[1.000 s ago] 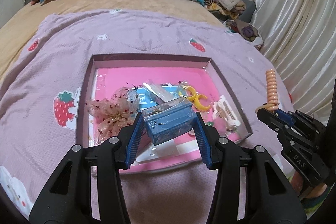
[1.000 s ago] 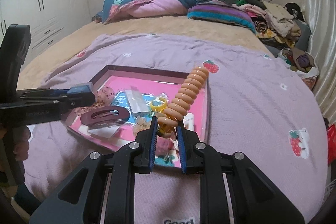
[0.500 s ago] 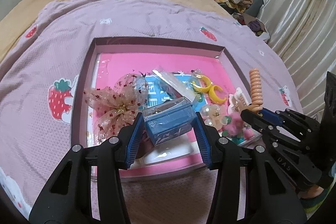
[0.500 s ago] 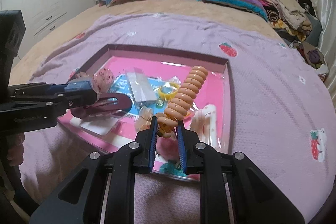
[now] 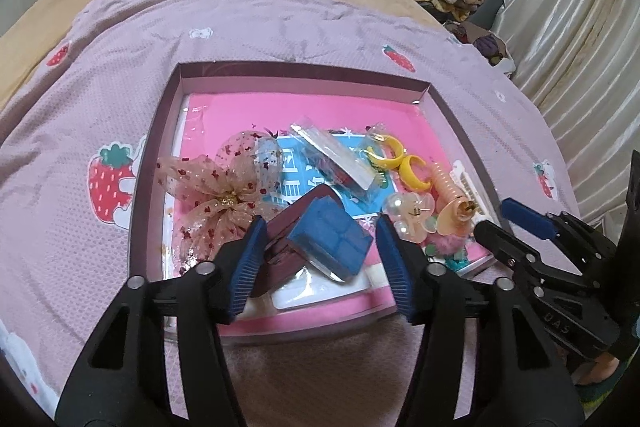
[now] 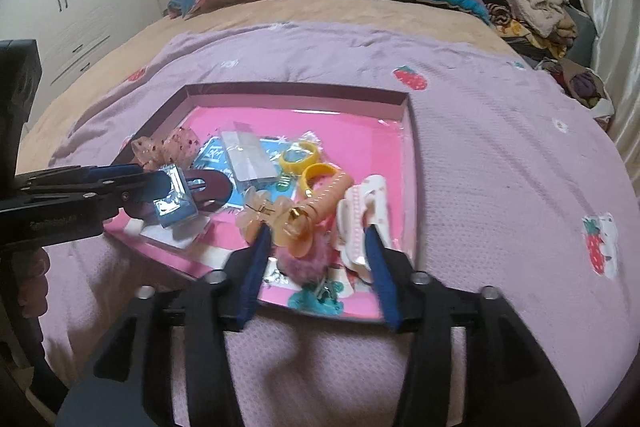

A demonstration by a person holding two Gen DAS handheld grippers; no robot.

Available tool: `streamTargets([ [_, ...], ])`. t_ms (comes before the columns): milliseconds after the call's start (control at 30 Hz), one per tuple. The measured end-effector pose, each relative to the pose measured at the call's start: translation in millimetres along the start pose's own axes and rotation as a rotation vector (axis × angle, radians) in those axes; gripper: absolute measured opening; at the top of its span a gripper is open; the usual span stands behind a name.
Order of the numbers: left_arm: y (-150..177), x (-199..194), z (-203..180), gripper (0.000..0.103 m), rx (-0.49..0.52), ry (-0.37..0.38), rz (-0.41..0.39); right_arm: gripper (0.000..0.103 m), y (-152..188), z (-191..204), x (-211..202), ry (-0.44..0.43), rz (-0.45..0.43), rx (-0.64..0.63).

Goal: Organize jewelry
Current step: 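Release the spiral hair tie into the tray while the left tool releases the blue box, then withdraw both open tools from the tray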

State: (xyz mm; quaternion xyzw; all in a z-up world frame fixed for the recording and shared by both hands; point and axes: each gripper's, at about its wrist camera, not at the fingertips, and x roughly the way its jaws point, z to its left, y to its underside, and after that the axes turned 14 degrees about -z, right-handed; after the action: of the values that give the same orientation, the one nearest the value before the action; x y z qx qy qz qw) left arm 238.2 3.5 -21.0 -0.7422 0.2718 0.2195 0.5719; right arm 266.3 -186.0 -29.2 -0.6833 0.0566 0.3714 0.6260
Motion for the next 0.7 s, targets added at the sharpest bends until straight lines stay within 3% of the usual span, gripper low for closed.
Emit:
streamTargets([
  [100,-1.8,-10.6,-3.1,0.054,0.003,0.001,-0.02,0.058,-1.7,-4.1,-14.7,0.011,-0.027,0.011],
  [200,-4.3,-25.9,-4.0,0.058,0.002,0.0,-0.045,0.071,-3.4,-6.1,-33.0,0.032,-0.06,0.011],
  [333,-6.3,-50.3,-6.6,0.07,0.002,-0.001,-0.084,0.078,-5.2,-6.1,-60.8,0.052,-0.109,0.009],
  [400,-6.5,-62.2,-8.3,0.077,0.003,-0.001,-0.101,0.089,-5.3,-5.3,-75.4,0.064,-0.132,0.006],
  [567,-1.8,-98.5,-14.5,0.093,0.026,-0.007,-0.155,0.092,-3.9,-1.2,-105.2,0.082,-0.186,0.0],
  [700,4.6,-118.8,-18.3,0.093,0.044,-0.02,-0.189,0.097,0.3,4.2,-124.5,0.1,-0.217,-0.007],
])
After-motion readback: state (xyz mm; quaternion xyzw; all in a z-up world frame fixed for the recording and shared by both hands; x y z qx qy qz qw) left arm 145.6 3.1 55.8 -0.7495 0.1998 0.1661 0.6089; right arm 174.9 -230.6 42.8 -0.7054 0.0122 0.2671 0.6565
